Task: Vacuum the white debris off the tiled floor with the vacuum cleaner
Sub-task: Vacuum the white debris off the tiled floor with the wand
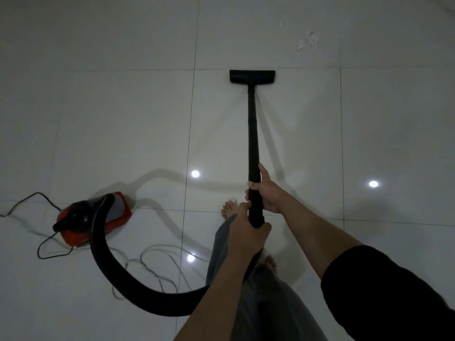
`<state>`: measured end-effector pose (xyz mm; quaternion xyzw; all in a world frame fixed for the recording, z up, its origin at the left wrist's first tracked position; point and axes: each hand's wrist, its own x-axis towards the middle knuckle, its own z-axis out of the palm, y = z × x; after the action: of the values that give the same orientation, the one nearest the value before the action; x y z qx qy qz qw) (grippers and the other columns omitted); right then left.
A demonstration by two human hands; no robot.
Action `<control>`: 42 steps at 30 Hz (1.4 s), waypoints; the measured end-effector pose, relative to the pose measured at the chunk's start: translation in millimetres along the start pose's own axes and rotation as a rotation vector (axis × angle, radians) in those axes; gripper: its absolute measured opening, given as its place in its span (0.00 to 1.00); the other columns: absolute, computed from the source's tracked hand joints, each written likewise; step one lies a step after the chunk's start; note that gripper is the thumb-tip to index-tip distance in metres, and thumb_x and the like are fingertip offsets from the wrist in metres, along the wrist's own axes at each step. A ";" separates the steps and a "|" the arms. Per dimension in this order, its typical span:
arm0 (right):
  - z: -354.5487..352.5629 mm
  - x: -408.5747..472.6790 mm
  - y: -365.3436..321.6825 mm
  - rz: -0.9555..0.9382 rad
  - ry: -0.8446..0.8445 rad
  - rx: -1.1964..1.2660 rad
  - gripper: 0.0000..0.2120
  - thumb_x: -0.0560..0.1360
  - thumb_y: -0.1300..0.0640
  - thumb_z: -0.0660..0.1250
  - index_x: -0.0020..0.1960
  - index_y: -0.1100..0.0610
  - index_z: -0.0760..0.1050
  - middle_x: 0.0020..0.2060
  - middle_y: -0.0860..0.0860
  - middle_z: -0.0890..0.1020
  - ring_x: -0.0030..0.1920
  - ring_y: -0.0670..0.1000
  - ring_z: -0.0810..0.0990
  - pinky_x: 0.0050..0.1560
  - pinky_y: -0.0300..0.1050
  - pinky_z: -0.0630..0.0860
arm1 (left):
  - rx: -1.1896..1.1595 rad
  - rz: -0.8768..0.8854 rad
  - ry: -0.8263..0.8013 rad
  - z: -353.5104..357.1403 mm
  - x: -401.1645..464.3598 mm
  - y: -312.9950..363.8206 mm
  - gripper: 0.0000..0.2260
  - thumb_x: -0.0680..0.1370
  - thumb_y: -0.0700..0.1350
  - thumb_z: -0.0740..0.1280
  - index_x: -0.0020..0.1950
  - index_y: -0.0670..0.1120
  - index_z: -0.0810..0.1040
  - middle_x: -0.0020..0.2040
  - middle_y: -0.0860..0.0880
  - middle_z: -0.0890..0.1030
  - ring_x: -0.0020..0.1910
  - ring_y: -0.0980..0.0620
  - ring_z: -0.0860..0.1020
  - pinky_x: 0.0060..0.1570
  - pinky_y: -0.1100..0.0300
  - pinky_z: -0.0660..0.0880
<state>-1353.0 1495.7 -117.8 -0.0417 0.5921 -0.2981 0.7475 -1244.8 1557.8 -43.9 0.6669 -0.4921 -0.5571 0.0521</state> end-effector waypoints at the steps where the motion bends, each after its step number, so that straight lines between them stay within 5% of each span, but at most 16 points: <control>1: -3.1 -5.5 10.7 -0.006 -0.013 -0.006 0.39 0.81 0.68 0.59 0.78 0.37 0.45 0.41 0.56 0.73 0.36 0.53 0.74 0.33 0.47 0.77 | -0.004 0.000 0.001 5.1 -9.2 -7.4 0.19 0.72 0.40 0.69 0.60 0.49 0.67 0.41 0.54 0.76 0.37 0.56 0.76 0.35 0.65 0.72; 10: -15.5 -54.0 101.3 0.010 -0.039 -0.011 0.38 0.81 0.66 0.59 0.77 0.37 0.44 0.40 0.56 0.74 0.37 0.53 0.75 0.35 0.46 0.77 | 0.017 0.002 0.004 35.5 -89.1 -62.6 0.17 0.73 0.41 0.69 0.55 0.53 0.65 0.37 0.55 0.75 0.33 0.59 0.75 0.31 0.68 0.72; 15: -9.1 -77.5 144.4 0.019 -0.043 0.005 0.38 0.81 0.66 0.59 0.77 0.36 0.45 0.39 0.56 0.73 0.37 0.53 0.76 0.36 0.48 0.77 | -0.008 -0.010 -0.012 37.3 -128.6 -91.5 0.16 0.74 0.45 0.70 0.54 0.54 0.65 0.38 0.56 0.77 0.35 0.53 0.78 0.37 0.58 0.78; 21: 8.5 -106.3 199.4 0.016 -0.015 0.049 0.38 0.81 0.66 0.60 0.77 0.36 0.47 0.39 0.57 0.73 0.36 0.53 0.75 0.34 0.47 0.77 | -0.011 0.000 -0.026 31.0 -173.1 -132.8 0.13 0.75 0.47 0.68 0.52 0.55 0.65 0.37 0.55 0.77 0.34 0.58 0.77 0.33 0.66 0.74; 25: 22.6 -127.6 234.9 0.006 -0.005 0.041 0.38 0.81 0.67 0.59 0.78 0.37 0.47 0.39 0.57 0.73 0.36 0.53 0.75 0.34 0.47 0.78 | 0.004 0.003 -0.060 24.7 -203.4 -163.8 0.14 0.74 0.46 0.68 0.52 0.56 0.64 0.39 0.54 0.77 0.36 0.55 0.78 0.35 0.63 0.74; 29: 36.4 -150.1 272.2 -0.020 0.031 0.045 0.37 0.81 0.67 0.59 0.78 0.39 0.47 0.37 0.57 0.71 0.34 0.53 0.73 0.30 0.45 0.77 | 0.044 0.012 -0.091 21.0 -234.6 -193.3 0.14 0.73 0.47 0.68 0.52 0.55 0.64 0.39 0.53 0.77 0.37 0.52 0.78 0.37 0.57 0.77; 34: 41.2 -171.8 311.0 -0.058 0.105 0.008 0.36 0.81 0.67 0.58 0.79 0.40 0.47 0.35 0.57 0.71 0.33 0.53 0.73 0.28 0.44 0.75 | 0.013 0.052 -0.109 27.8 -269.0 -218.2 0.12 0.74 0.45 0.67 0.52 0.52 0.66 0.35 0.54 0.76 0.31 0.57 0.75 0.30 0.65 0.70; 42: 21.1 -189.7 318.6 -0.152 0.243 -0.042 0.32 0.81 0.66 0.58 0.79 0.45 0.52 0.36 0.57 0.72 0.32 0.52 0.72 0.26 0.39 0.72 | 0.020 0.069 -0.098 55.4 -285.5 -205.8 0.14 0.72 0.44 0.68 0.55 0.48 0.69 0.38 0.53 0.77 0.35 0.55 0.78 0.32 0.63 0.74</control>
<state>-1230.6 1844.3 -80.7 -0.0660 0.6794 -0.3443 0.6446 -1135.7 1893.3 5.6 0.6220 -0.5222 -0.5820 0.0406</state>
